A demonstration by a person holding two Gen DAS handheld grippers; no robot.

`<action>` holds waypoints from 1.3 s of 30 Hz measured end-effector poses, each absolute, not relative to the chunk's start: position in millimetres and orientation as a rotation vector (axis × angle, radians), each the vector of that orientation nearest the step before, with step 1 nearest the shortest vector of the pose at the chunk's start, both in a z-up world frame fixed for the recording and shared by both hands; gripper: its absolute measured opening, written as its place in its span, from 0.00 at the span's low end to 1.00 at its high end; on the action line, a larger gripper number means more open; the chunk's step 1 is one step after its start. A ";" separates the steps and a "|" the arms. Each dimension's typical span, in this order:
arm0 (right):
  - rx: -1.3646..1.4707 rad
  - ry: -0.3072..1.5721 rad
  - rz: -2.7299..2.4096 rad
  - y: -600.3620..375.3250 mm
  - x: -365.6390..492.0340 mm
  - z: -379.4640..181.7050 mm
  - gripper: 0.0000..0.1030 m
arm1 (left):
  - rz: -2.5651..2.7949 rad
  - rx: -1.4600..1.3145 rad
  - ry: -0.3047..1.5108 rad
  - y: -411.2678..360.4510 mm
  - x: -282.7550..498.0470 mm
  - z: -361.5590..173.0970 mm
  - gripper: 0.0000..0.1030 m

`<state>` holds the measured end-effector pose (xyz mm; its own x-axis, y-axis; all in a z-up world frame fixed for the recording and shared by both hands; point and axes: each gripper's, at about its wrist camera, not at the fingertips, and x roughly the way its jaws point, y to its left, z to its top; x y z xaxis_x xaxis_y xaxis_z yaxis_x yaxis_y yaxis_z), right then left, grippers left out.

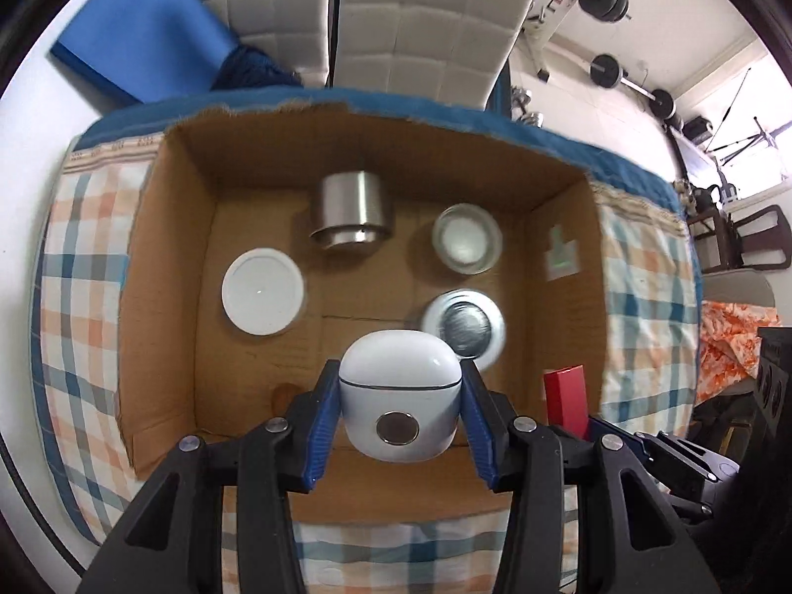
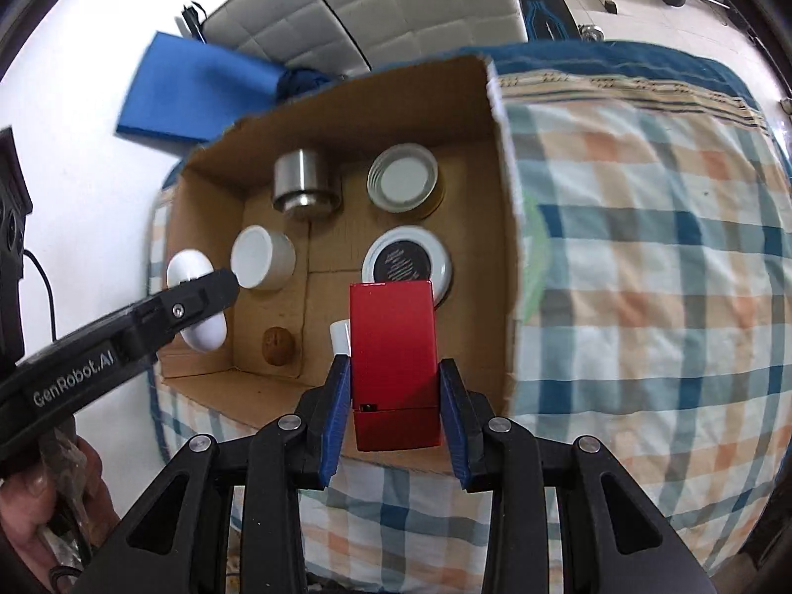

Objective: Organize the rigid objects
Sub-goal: 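Lift and carry the earbud case and red case over the box with both tools, then lower both cases into the box and open both tools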

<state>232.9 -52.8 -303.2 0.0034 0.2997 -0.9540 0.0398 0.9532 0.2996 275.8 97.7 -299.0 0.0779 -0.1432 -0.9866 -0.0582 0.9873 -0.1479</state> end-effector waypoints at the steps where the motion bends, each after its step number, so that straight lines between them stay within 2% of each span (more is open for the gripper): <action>1: 0.248 1.579 0.183 -44.8 234.2 -313.2 0.35 | -0.069 -0.162 1.514 103.2 278.7 -310.1 0.42; 7: 0.166 1.683 0.016 -26.0 241.1 -366.5 0.35 | -0.115 -0.132 1.620 109.2 290.0 -369.0 0.42; 12: 0.152 1.716 -0.056 -9.9 244.9 -379.2 0.36 | -0.143 -0.133 1.681 106.1 298.3 -404.9 0.42; 22: 0.163 1.806 -0.160 -5.6 247.0 -424.7 0.35 | -0.150 -0.105 1.723 109.6 301.1 -430.2 0.42; 31: 0.186 1.837 -0.166 -11.8 249.5 -436.2 0.37 | -0.160 -0.108 1.758 109.9 307.3 -434.8 0.42; 32: 0.194 1.844 -0.157 -12.4 250.5 -436.7 0.37 | -0.155 -0.112 1.766 111.8 313.1 -433.4 0.42; 34: 0.211 1.853 -0.137 -19.3 256.8 -439.3 0.47 | -0.141 -0.117 1.771 112.2 316.3 -429.3 0.42; 39: 0.167 1.811 -0.084 -15.7 262.3 -416.0 0.59 | -0.128 -0.108 1.744 115.7 318.5 -401.0 0.44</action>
<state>262.3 -15.7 -416.0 -0.2372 0.0691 -0.9690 0.1582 0.9869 0.0316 318.5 115.7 -401.0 -0.1762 -0.1442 -0.9737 -0.0005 0.9892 -0.1464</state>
